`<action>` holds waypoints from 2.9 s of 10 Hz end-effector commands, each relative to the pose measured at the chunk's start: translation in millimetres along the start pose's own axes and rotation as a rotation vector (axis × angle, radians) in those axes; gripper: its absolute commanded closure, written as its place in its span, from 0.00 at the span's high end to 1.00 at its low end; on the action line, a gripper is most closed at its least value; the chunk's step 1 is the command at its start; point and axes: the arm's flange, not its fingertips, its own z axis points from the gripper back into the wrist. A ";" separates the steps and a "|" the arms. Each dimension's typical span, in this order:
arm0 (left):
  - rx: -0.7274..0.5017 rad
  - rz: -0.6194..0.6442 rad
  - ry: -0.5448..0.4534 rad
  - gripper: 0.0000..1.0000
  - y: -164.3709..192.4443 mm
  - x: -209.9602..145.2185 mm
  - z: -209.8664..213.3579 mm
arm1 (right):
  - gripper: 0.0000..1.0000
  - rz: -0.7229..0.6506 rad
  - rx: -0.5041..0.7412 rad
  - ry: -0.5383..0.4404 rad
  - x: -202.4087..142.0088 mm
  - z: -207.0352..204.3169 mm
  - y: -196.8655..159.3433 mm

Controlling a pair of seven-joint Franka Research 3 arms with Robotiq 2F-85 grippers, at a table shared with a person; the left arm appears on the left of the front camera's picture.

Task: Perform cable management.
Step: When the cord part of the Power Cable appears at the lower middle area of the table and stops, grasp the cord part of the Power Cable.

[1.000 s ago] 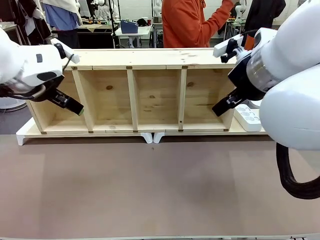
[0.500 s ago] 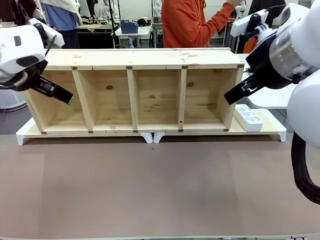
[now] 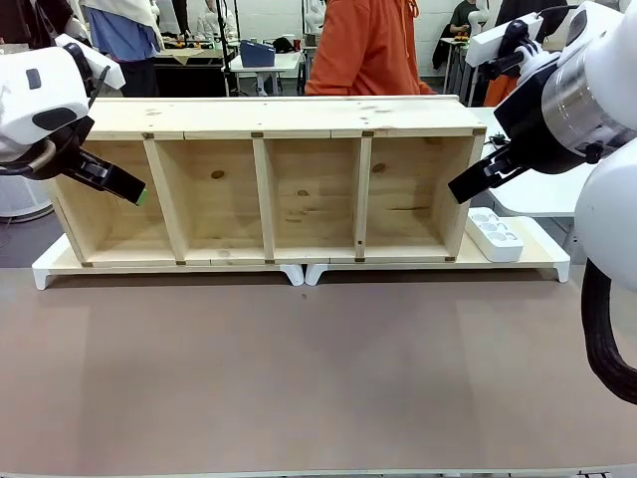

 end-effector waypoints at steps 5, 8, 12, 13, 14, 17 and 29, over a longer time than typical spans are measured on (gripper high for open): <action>0.008 -0.011 0.008 1.00 -0.9 -1.2 3.3 | 1.00 0.009 0.000 0.007 -0.7 -0.2 1.3; 0.008 -0.011 0.008 1.00 -0.9 -1.2 3.3 | 1.00 0.009 0.000 0.007 -0.7 -0.2 1.3; 0.008 -0.011 0.008 1.00 -0.9 -1.2 3.3 | 1.00 0.009 0.000 0.007 -0.7 -0.2 1.3; 0.008 -0.011 0.008 1.00 -0.9 -1.2 3.3 | 1.00 0.009 0.000 0.007 -0.7 -0.2 1.3; 0.008 -0.011 0.008 1.00 -0.9 -1.2 3.3 | 1.00 0.009 0.000 0.007 -0.7 -0.2 1.3; 0.008 -0.011 0.008 1.00 -0.9 -1.2 3.3 | 1.00 0.009 0.000 0.007 -0.7 -0.2 1.3; 0.008 -0.011 0.008 1.00 -0.9 -1.2 3.3 | 1.00 0.009 0.000 0.007 -0.7 -0.2 1.3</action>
